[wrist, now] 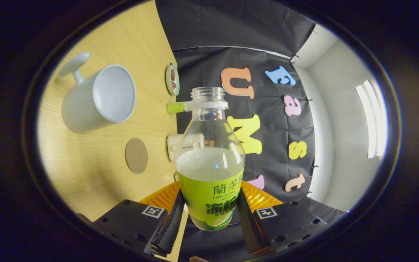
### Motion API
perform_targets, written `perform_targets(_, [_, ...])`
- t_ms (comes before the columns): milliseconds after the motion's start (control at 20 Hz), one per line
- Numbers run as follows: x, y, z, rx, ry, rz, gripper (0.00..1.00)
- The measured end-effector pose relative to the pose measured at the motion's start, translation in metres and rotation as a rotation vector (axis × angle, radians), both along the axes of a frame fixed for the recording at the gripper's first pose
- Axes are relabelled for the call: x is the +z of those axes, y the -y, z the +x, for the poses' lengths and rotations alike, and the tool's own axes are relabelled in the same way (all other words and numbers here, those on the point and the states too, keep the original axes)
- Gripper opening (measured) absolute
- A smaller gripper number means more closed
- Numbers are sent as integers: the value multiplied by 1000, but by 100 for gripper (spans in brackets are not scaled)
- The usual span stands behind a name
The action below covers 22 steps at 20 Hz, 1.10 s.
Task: Take the bottle from table, then pour the juice into the cup, finally place the bottle on the coaster
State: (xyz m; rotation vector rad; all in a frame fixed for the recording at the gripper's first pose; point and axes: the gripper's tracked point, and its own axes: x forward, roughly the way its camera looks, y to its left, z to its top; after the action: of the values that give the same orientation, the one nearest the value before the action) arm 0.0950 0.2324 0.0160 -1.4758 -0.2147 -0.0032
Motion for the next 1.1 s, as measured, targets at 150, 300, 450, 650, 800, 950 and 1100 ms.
perform_targets(150, [4,-4,-4,5,25,-45,77])
perform_targets(300, [7,-9,-9,15,57,-102,77])
perform_targets(450, [8,-12,-3,14,61,-135,77])
perform_targets(650, [12,-11,-1,13,79,-170,77])
perform_targets(800, [16,-10,-1,11,92,-193,77])
perform_targets(950, [20,-11,-2,13,103,-214,77])
perform_targets(1100, [23,-12,0,12,111,-237,77])
